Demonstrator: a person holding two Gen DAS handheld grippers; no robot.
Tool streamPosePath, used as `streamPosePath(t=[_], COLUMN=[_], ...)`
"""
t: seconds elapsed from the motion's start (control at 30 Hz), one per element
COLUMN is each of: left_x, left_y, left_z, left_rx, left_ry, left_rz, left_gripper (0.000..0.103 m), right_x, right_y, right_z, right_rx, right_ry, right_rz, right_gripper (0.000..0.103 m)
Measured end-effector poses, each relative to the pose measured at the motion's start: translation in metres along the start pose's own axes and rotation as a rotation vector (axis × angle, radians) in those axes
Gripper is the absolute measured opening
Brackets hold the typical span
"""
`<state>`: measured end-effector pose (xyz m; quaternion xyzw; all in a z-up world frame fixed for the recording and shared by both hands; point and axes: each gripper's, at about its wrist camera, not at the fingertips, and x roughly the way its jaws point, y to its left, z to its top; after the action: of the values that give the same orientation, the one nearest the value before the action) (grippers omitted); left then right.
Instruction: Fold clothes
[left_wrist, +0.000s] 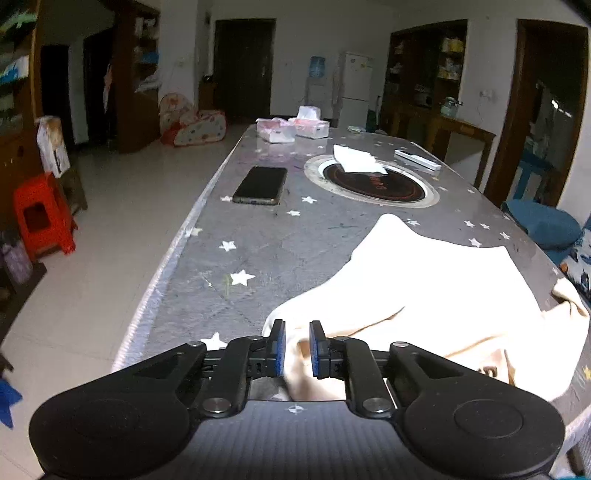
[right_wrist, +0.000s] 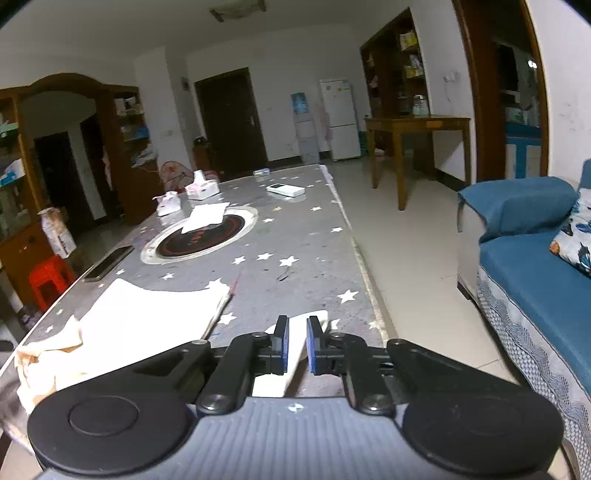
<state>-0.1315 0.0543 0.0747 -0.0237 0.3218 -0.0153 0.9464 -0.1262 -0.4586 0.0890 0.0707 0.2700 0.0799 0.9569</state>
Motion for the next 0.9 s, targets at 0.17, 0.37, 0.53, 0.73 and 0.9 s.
streamPosePath(t=[0.17,0.37,0.53,0.73,0.9], left_x=[-0.019,-0.018,-0.008,0.003,-0.006], left_y=[-0.032,-0.079,-0.100,-0.107,-0.103], left_z=[-0.007,-0.026,-0.036,-0.042,-0.038], left_rx=[0.090,0.197,0.236,0.270,0.290], left_ry=[-0.015,0.034,0.073,0.097,0.060], left_rz=[-0.160,-0.305,-0.335,-0.355,-0.367], left_gripper=[0.026,0.037,0.042,0.014,0.007], right_x=[0.007,0.012,0.013,0.017,0.021], right_y=[0.029,0.088,0.135,0.181,0.186], right_z=[-0.005,-0.022,-0.048,-0.078,-0.090], right_rx=[-0.093,-0.296,-0.487,-0.697,-0.756], right_ry=[0.056,0.155,0.205,0.250,0.266], right_rz=[0.160,0.380,0.472,0.524,0.482], right_gripper=[0.026,0.034,0.037,0.037,0.008])
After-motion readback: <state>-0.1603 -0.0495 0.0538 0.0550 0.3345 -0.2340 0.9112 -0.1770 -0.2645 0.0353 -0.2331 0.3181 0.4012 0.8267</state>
